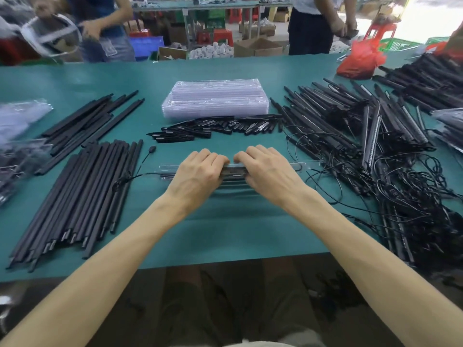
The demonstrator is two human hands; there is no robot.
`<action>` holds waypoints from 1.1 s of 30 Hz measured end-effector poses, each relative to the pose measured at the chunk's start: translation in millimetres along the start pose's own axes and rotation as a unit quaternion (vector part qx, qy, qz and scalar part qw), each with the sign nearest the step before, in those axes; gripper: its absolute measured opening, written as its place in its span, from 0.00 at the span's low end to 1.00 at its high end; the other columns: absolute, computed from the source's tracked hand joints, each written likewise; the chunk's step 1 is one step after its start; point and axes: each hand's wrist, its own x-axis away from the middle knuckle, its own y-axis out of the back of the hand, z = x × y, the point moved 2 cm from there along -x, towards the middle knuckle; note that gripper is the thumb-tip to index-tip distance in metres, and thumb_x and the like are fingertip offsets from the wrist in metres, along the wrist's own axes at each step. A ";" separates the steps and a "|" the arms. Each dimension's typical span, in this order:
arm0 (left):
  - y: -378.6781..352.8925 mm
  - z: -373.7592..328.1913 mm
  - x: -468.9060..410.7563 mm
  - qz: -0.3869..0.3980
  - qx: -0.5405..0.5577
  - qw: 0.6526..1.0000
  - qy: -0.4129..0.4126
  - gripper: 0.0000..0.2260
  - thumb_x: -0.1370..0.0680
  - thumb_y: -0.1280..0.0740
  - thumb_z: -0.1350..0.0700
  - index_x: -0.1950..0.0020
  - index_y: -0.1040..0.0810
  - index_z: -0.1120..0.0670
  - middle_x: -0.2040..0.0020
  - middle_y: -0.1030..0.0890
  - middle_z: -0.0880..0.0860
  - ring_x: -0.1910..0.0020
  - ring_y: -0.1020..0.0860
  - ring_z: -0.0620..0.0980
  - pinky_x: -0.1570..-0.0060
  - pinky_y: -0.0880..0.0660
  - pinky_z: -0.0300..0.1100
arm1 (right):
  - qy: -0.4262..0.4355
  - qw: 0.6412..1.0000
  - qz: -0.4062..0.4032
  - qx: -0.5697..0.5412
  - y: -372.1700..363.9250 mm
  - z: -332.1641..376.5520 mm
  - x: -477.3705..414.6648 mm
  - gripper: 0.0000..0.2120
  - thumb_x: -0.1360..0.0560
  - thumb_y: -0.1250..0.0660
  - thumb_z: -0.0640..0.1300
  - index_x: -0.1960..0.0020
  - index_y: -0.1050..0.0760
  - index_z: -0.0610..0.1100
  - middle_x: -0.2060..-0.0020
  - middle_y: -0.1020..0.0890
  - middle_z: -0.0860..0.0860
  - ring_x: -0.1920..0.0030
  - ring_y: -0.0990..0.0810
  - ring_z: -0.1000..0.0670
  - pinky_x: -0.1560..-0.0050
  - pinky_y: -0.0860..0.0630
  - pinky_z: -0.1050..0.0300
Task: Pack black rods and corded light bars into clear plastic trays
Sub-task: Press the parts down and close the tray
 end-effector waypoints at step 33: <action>-0.6 10.1 -5.3 0.052 0.048 0.995 -0.068 0.14 0.36 0.20 0.59 0.61 0.24 0.60 0.67 0.23 0.55 0.69 0.24 0.58 0.69 0.25 0.48 | 0.140 0.990 0.013 0.010 11.1 9.0 -4.3 0.07 0.25 0.32 0.41 0.53 0.24 0.36 0.57 0.21 0.41 0.57 0.23 0.39 0.56 0.27 0.44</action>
